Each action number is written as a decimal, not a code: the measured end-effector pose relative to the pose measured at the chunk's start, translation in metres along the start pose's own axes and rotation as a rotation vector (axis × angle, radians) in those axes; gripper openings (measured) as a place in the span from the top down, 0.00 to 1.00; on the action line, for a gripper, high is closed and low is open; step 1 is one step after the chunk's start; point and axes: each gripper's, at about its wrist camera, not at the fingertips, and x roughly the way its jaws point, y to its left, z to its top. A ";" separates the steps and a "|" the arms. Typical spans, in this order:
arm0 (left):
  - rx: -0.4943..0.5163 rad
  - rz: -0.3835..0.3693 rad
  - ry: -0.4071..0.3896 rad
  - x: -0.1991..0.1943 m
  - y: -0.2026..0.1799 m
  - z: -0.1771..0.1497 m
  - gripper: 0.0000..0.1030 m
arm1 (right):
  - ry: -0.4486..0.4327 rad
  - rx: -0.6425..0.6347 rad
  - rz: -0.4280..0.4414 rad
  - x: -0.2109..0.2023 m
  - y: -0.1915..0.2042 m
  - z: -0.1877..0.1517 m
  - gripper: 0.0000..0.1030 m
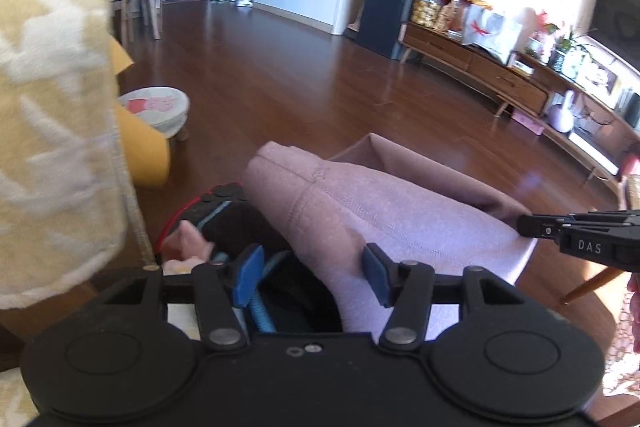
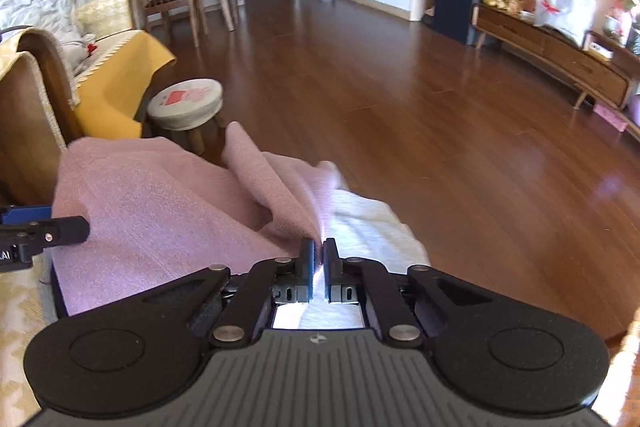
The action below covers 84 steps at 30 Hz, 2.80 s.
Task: Fold clothes
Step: 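Grasp the pink sweatshirt with the right tool while the left tool grasps it too, then carry the sweatshirt with both tools and lay it onto the table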
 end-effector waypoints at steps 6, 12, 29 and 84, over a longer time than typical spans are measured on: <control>-0.001 -0.013 0.062 0.023 -0.019 0.002 0.00 | -0.011 0.158 0.063 -0.011 -0.036 -0.001 1.00; -0.050 -0.012 0.064 0.029 -0.014 -0.006 0.00 | 0.027 0.136 0.152 -0.004 -0.026 0.007 0.91; 0.078 -0.080 -0.068 -0.007 -0.040 -0.015 0.00 | 0.148 -0.030 0.074 0.066 0.030 0.038 0.65; 0.327 -0.539 -0.733 -0.315 -0.368 0.143 0.00 | -0.696 0.142 -0.271 -0.442 -0.167 0.119 0.91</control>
